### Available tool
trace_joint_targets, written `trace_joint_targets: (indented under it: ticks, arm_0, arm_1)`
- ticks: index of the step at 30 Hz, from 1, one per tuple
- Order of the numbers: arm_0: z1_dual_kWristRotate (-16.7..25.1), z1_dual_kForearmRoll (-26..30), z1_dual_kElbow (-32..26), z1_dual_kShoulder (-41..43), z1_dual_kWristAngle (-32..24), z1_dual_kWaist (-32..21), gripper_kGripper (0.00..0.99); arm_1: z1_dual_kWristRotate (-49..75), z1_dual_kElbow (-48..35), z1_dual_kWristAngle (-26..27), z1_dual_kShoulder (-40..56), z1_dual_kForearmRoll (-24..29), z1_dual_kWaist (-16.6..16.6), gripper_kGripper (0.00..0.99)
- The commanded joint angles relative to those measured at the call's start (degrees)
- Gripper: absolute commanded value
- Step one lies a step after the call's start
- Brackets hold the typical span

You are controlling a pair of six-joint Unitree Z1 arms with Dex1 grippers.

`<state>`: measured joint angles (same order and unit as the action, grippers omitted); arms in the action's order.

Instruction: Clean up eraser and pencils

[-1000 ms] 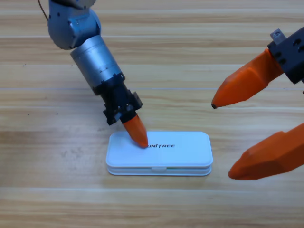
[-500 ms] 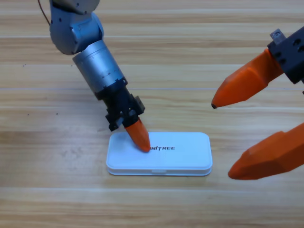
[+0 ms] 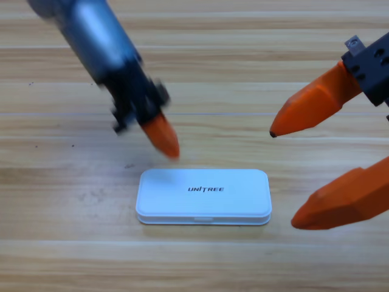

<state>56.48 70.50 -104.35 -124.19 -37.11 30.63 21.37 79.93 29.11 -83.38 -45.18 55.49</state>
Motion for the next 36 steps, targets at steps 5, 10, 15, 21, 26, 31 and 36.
trace_joint_targets:
  ticks: [5, 10, 15, 21, 26, 31, 36]
  arm_0:
    - [-3.7, 2.8, 3.9, 25.5, 0.3, 7.7, 0.0]
    - [-5.1, 2.9, 5.8, 30.0, 0.3, 10.2, 0.0]
    - [-5.5, 2.9, 7.8, 32.1, 0.4, 11.5, 0.0]
    - [-5.1, 2.4, 9.8, 32.6, 0.8, 12.1, 0.278]
    - [-5.1, 1.7, 10.5, 31.8, 1.2, 12.1, 0.99]
    - [-5.4, 1.6, 10.5, 30.7, 1.4, 12.1, 0.99]
    - [-6.1, 1.3, 10.6, 30.3, 1.6, 12.1, 0.99]
  arm_1:
    - [-0.6, -1.5, -0.1, -0.3, 0.8, 0.9, 0.968]
    - [-0.7, -1.5, -0.5, -0.3, 1.0, 0.9, 0.985]
    - [-0.7, -1.6, -0.5, -0.3, 1.1, 0.9, 0.985]
    - [-0.9, -1.6, -0.5, -0.2, 1.1, 0.9, 0.986]
    - [-1.0, -1.6, -0.7, -0.3, 1.1, 0.9, 0.989]
    - [-1.2, -1.6, -0.7, -0.3, 1.2, 1.0, 0.989]
    - [-1.3, -1.6, -0.7, -0.3, 1.2, 0.9, 0.989]
